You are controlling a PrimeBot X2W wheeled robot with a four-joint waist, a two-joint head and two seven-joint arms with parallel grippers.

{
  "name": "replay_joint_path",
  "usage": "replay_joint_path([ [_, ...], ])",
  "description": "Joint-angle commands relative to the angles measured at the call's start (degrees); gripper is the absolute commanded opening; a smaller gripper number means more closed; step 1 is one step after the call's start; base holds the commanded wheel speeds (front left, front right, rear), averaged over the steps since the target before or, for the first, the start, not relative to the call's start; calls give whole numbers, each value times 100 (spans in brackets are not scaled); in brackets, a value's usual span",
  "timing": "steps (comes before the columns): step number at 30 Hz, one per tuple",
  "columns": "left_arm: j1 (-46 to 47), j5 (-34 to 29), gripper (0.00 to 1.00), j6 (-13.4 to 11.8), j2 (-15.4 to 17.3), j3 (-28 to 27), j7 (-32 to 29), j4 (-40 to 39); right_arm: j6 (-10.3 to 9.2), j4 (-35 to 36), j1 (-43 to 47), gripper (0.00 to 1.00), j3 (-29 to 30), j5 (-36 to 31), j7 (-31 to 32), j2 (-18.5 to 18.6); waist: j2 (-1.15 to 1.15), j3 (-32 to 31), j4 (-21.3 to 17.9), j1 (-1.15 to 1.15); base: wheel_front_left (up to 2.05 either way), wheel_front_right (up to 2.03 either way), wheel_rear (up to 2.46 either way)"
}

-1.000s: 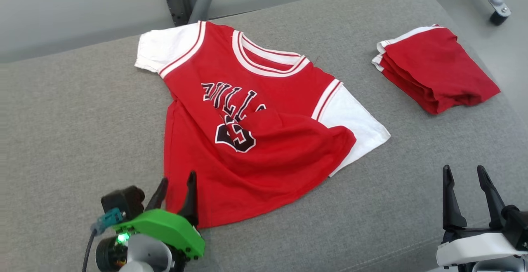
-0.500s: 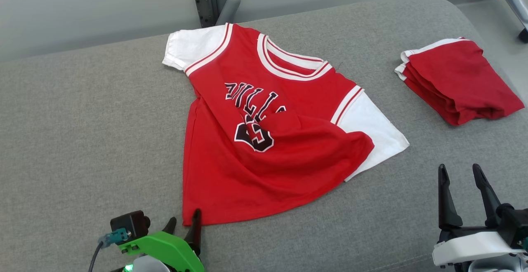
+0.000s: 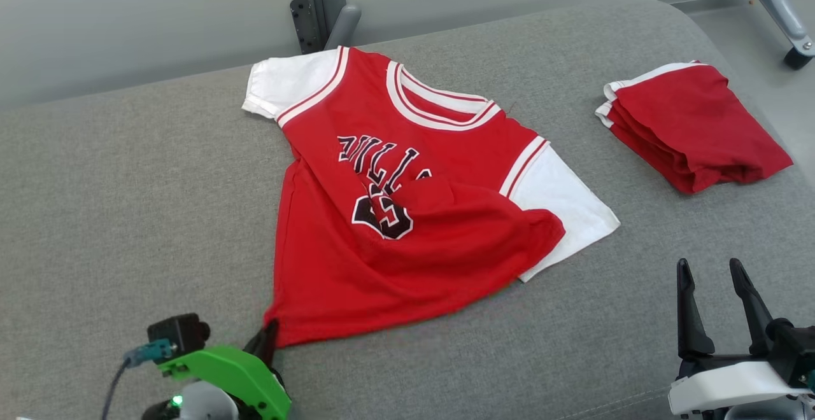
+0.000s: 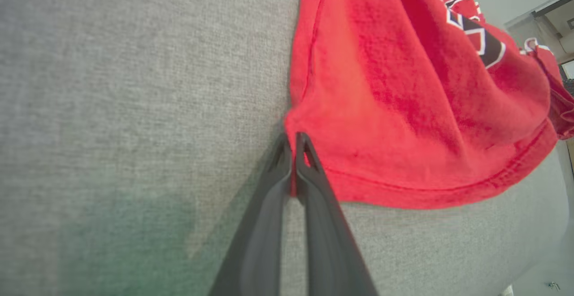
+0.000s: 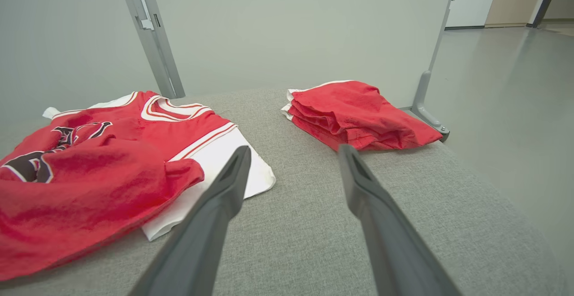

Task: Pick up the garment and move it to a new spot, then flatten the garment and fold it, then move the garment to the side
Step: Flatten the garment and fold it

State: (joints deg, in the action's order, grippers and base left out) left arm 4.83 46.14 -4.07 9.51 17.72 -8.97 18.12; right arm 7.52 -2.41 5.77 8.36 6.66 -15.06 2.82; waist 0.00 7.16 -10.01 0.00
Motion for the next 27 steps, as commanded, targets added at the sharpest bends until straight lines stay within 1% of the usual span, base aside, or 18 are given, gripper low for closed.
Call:
replay_joint_path([
  [1, 0, 5, 0, -22, 217, -104, -82, -180, -6, 23, 87, 100, 25, 19, -15, 18, 0, -4, 7, 0, 0, 0, 0],
  [3, -8, 32, 0, 4, 553, -172, -384, -446, -6, 38, 95, 100, 50, 29, -15, 17, 0, 35, 45, 0, 0, 0, 0],
  [7, 277, -8, 0, -44, 1476, -400, -1177, -882, -6, 17, 3, 100, -8, 33, -15, 18, 0, 154, 91, 0, 0, 0, 0],
  [10, 506, 218, 0, 16, 2113, -579, -1993, -1087, -6, 17, -130, 100, -37, 47, -15, 16, 0, 291, 83, 0, 0, 0, 0],
  [13, 853, 352, 0, 52, 2748, -741, -2761, -1124, -6, 23, -280, 100, -82, 60, -15, 16, 0, 475, 43, 0, 0, 0, 0],
  [14, 853, 352, 0, 52, 2748, -741, -2761, -1124, -6, 23, -280, 100, -82, 60, -15, 16, 0, 475, 43, 0, 0, 0, 0],
  [15, 983, 391, 0, 38, 2912, -791, -2971, -1087, -6, 29, -326, 100, -93, 67, -15, 17, 0, 538, 28, 0, 0, 0, 0],
  [17, 1276, 346, 0, -79, 3241, -899, -3260, -965, -6, 0, -402, 100, -123, 69, -15, 17, 0, 670, -16, 0, 0, 0, 0],
  [19, 1552, 307, 0, -147, 3458, -972, -3468, -806, -6, -28, -489, 100, -165, 80, -15, 16, 0, 790, -78, 0, 0, 0, 0],
  [21, 1827, 320, 0, -206, 3559, -1015, -3607, -643, -6, -43, -552, 100, -217, 88, -15, 16, 0, 885, -152, 0, 0, 0, 0],
  [23, 2093, 198, 0, -241, 3662, -1000, -3654, -484, -6, -66, -590, 100, -228, 110, -15, 17, 0, 957, -215, 0, 0, 0, 0],
  [25, 2327, -24, 0, -259, 3771, -919, -3545, -280, -6, -80, -617, 100, -238, 133, -15, 16, 0, 999, -262, 0, 0, 0, 0],
  [27, 2522, -270, 0, -312, 3743, -842, -3338, -130, -6, -95, -616, 100, -231, 141, -15, 16, 0, 1010, -286, 0, 0, 0, 0],
])
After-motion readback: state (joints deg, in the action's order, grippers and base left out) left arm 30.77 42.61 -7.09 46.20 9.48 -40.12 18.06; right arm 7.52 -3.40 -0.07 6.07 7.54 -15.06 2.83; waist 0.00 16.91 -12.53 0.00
